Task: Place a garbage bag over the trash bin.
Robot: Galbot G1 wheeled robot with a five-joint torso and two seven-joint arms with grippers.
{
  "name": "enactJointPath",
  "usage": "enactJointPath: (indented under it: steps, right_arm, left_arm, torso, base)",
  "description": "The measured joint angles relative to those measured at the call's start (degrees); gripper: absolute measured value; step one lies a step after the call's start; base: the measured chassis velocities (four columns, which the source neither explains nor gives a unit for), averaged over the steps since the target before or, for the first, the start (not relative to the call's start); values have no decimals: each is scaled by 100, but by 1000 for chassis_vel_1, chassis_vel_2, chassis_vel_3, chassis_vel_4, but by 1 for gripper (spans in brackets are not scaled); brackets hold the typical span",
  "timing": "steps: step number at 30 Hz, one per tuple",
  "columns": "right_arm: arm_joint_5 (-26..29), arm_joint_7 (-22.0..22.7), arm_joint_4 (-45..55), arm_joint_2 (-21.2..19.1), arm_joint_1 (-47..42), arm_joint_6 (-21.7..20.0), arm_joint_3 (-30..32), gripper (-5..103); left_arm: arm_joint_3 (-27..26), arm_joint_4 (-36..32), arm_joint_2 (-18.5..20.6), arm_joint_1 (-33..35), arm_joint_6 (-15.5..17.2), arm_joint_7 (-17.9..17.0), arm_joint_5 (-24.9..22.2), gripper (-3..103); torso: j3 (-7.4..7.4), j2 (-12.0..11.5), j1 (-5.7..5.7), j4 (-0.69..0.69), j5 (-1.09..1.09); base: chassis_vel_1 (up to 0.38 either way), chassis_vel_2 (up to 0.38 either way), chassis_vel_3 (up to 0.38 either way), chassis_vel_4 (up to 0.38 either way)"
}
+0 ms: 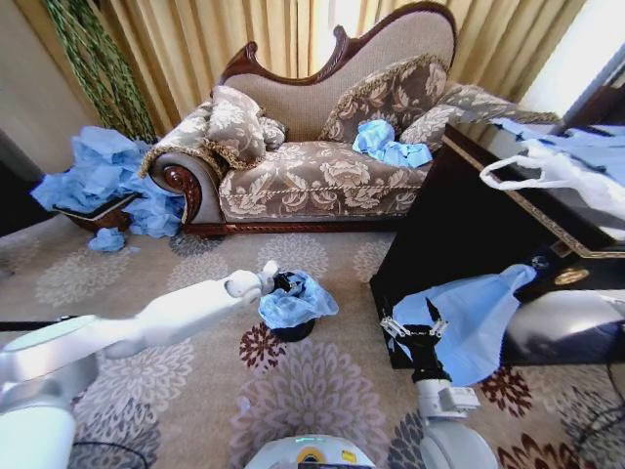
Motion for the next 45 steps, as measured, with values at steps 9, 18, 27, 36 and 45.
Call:
enactJointPath:
  steps: [9, 18, 27, 36, 45]
  right_arm:
    - [10, -9, -8, -4, 9, -6, -5, 100]
    - [14, -13, -12, -5, 12, -9, -5, 100]
    - [17, -14, -16, -6, 13, -10, -6, 100]
    - [18, -17, -16, -7, 14, -10, -6, 100]
    - [18, -17, -16, -7, 14, -10, -6, 100]
  left_arm:
    - [16, 610, -499, 47, 512, 391, 446, 5]
    - [-64, 2282, -1759, 1, 800, 369, 982, 0]
    - [56, 2448, -1891, 78, 951, 682, 1244, 0]
    - [-174, 2657, -2164, 257, 1287, 295, 141, 0]
    - [-240, 3613, -2292, 195, 1250, 312, 349, 0]
  torso:
    - [0, 0, 0, 1, -1]
    - [0, 0, 0, -3, 1]
    - [-1, 0, -1, 0, -2]
    - [-1, 0, -1, -3, -1]
    - [-1, 1, -1, 1, -1]
  base:
    - [0, 0, 0, 0]
    - [0, 0, 0, 0]
    - [0, 0, 0, 0]
    - [0, 0, 0, 0]
    - [0, 0, 0, 0]
